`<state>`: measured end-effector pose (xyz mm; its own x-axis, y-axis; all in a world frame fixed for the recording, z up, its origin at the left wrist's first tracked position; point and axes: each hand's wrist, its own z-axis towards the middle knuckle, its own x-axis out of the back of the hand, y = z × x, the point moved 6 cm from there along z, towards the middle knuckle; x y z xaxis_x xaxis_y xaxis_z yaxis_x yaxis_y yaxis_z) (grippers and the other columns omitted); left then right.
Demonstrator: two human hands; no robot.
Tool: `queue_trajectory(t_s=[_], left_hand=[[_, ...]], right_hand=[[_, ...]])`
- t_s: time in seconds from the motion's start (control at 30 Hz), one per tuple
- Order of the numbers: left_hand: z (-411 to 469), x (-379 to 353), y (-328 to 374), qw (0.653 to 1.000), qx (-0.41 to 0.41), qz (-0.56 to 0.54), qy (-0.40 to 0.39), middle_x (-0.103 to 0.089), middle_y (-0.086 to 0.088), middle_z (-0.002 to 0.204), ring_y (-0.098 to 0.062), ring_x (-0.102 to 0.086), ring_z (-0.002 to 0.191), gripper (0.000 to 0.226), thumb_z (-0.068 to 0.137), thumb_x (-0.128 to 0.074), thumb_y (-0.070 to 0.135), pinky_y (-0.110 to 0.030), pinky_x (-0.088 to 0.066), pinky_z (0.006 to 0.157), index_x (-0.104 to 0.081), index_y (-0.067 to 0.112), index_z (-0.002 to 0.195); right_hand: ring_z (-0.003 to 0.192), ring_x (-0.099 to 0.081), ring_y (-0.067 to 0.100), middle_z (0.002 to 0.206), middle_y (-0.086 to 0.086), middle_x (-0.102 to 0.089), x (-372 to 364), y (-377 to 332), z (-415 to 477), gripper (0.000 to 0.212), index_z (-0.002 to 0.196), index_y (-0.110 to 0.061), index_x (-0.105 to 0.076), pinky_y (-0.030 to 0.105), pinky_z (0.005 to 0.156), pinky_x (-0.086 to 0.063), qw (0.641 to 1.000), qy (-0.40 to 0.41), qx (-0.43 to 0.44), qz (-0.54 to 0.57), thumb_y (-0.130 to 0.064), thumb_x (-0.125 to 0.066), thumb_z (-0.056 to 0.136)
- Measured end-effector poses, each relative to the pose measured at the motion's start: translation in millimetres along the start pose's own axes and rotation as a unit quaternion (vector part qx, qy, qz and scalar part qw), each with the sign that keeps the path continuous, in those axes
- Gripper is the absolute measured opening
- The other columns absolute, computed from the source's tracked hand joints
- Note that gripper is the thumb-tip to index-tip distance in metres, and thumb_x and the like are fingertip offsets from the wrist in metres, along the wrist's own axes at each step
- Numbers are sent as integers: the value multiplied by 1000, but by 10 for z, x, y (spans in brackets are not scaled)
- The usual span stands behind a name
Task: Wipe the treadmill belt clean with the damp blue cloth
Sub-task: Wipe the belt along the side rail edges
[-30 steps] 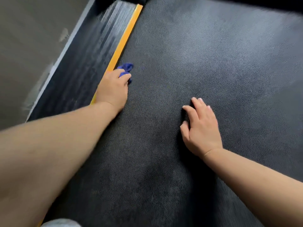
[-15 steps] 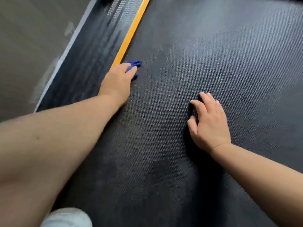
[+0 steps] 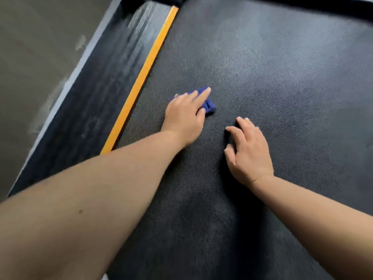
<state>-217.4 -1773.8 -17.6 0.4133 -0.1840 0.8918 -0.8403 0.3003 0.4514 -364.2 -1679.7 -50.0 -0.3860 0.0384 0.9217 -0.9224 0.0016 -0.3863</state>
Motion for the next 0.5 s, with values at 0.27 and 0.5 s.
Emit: queue_trajectory(t_s=[0.27, 0.5], left_hand=[[-824, 856, -1429, 969, 211, 131, -3, -10, -9, 158, -25, -10, 145, 56, 99, -30, 21, -51, -12, 114, -12, 18, 151], [-975, 705, -1675, 963, 214, 147, -69, 6, -2, 160, -21, 4, 146, 53, 102, -22, 29, -46, -8, 115, -6, 25, 152]], right_hand=[[145, -13, 25, 157, 5, -21, -180, -943, 570, 76, 145, -28, -31, 46, 117, -11, 996, -82, -21, 37, -65, -42, 80], [128, -42, 27, 140, -3, -45, -523, -1740, 1031, 51, 128, -30, -49, 42, 102, -37, 990, -104, 88, 22, -51, -55, 82]])
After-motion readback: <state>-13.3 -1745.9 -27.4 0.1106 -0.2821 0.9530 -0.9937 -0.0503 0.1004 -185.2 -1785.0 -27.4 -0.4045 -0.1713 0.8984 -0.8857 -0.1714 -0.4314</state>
